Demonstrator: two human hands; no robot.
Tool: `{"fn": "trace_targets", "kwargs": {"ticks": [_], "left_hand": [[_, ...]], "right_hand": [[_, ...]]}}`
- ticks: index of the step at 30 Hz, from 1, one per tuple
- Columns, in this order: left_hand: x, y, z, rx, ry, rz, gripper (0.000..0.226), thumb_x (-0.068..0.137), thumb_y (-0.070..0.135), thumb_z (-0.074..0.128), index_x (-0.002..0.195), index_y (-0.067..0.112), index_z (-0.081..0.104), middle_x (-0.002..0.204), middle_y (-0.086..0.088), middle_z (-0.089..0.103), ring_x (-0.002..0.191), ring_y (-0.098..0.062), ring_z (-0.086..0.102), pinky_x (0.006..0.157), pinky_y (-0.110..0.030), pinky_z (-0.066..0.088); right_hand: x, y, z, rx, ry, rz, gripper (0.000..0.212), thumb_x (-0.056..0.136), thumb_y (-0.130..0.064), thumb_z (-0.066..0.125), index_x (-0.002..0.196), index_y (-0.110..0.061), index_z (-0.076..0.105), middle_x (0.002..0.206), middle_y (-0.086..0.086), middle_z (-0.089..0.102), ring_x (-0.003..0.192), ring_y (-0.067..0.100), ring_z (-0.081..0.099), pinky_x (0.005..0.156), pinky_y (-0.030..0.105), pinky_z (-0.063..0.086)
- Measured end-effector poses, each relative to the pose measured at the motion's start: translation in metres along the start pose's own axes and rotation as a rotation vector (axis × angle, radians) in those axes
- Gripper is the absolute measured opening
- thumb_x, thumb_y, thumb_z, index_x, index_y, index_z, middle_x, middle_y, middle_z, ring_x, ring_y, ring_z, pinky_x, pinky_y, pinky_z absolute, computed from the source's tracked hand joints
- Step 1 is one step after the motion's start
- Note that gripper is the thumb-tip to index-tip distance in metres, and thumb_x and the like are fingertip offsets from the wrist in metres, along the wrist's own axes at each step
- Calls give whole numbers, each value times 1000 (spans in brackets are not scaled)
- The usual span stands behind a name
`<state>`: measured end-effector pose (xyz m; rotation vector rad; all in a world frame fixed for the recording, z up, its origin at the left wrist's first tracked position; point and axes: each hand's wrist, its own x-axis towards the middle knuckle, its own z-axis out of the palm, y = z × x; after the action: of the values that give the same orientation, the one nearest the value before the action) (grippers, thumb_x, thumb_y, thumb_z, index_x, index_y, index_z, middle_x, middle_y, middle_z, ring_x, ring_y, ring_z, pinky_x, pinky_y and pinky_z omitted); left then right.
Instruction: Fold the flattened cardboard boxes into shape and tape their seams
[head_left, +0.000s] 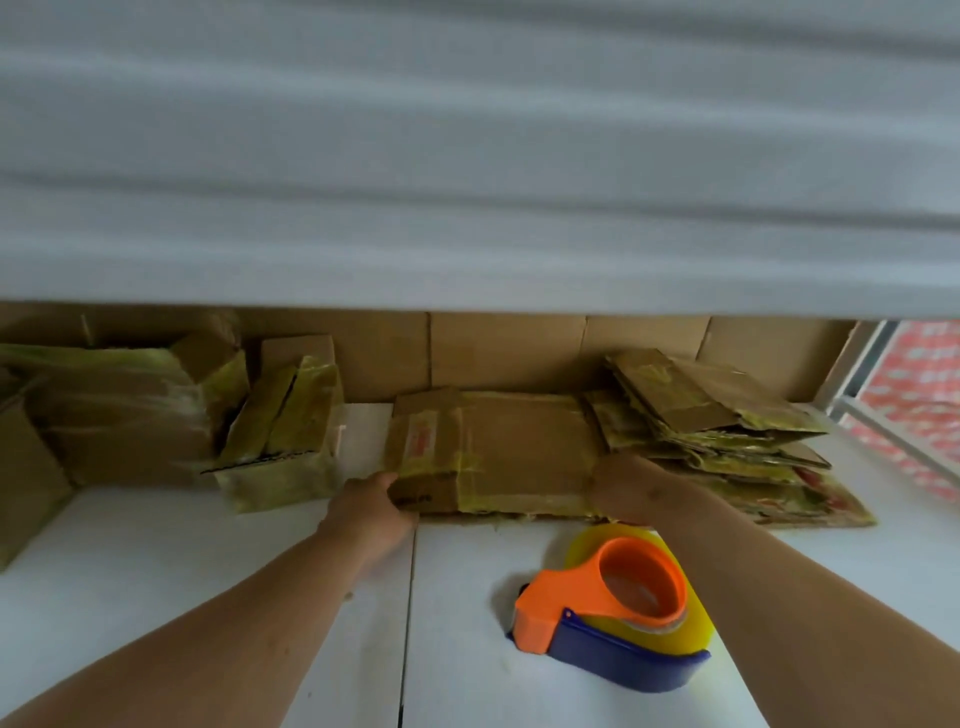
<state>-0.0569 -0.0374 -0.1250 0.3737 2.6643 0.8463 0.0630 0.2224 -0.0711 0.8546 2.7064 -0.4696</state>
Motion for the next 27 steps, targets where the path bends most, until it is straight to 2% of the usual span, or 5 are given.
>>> {"fn": "trace_targets", "kwargs": {"ticks": [2, 7, 11, 16, 27], "left_hand": [[-7, 7, -2, -108, 41, 11, 67, 83, 29, 75, 144, 28, 47, 131, -7, 53, 107, -21, 58, 86, -27, 49], [-20, 23, -9, -258, 173, 107, 64, 86, 38, 74, 144, 24, 49, 131, -4, 57, 114, -20, 58, 98, -31, 48], [-31, 37, -22, -346, 297, 121, 47, 93, 40, 65, 137, 28, 56, 110, 8, 56, 86, -10, 55, 76, -23, 46], [-46, 41, -36, -446, 436, 48, 43, 84, 52, 65, 123, 35, 65, 123, -4, 60, 103, -22, 60, 93, -40, 53], [-126, 53, -48, -374, 483, 55, 13, 95, 30, 59, 85, 21, 55, 83, -8, 58, 69, -21, 58, 57, -30, 43]], "right_hand": [[-3, 2, 3, 32, 13, -2, 22, 101, -14, 45, 105, -8, 66, 89, 7, 59, 120, 33, 58, 85, 28, 44], [-6, 10, -4, 107, 121, -42, 33, 100, -3, 40, 126, -5, 62, 131, 16, 60, 124, 35, 55, 99, 41, 47], [-19, 10, -15, 761, 189, -93, 37, 91, -21, 65, 127, -13, 62, 124, 15, 63, 112, 31, 61, 91, 35, 51], [-39, 8, -25, 620, 366, -179, 67, 80, -51, 76, 136, -22, 53, 133, 11, 44, 114, 33, 53, 85, 31, 43], [-105, -17, -15, 604, 581, -405, 40, 89, -28, 71, 124, -20, 53, 116, -3, 40, 93, 15, 46, 79, 26, 38]]}}
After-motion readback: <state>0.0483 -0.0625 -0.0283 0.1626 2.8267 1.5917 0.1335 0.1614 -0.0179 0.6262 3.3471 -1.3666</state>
